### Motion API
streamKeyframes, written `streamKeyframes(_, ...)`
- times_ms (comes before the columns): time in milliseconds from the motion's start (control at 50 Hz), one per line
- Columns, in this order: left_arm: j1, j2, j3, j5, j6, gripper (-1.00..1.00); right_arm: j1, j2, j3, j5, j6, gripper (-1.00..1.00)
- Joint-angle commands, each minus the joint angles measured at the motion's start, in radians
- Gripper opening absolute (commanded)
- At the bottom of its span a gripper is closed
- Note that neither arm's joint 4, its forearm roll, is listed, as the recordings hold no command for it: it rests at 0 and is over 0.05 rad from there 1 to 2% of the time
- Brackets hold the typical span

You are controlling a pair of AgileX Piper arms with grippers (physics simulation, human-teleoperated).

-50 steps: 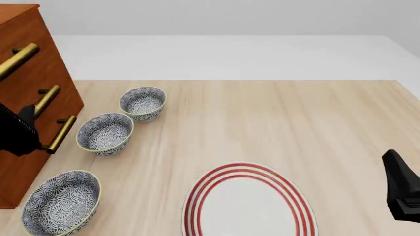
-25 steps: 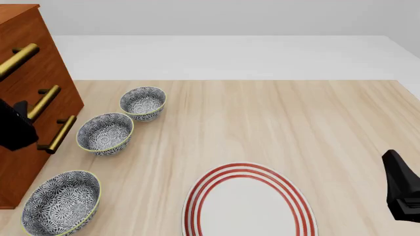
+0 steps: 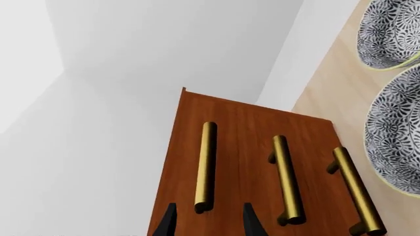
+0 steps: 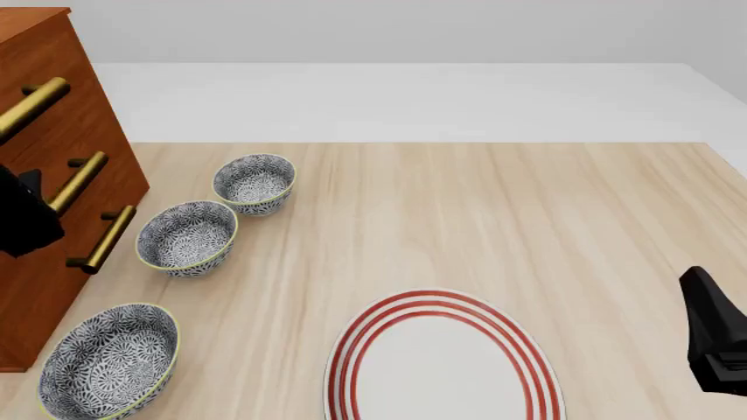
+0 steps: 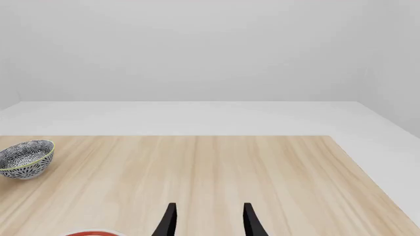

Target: Open the top drawer of the cabinet.

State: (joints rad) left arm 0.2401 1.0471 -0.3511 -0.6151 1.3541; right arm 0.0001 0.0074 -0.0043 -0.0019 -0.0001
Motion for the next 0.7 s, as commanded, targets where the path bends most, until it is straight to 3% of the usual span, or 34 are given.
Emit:
streamKeyframes(20,0.011,0.02,-0.013,-0.006,0.013,1.0,0.0,0.0,0.0,0.0,0.0,1.0)
streamKeyframes(700,0.023,0.074,-0.049,-0.015,0.037,1.0,0.0,0.0,0.0,0.0,0.0,1.0)
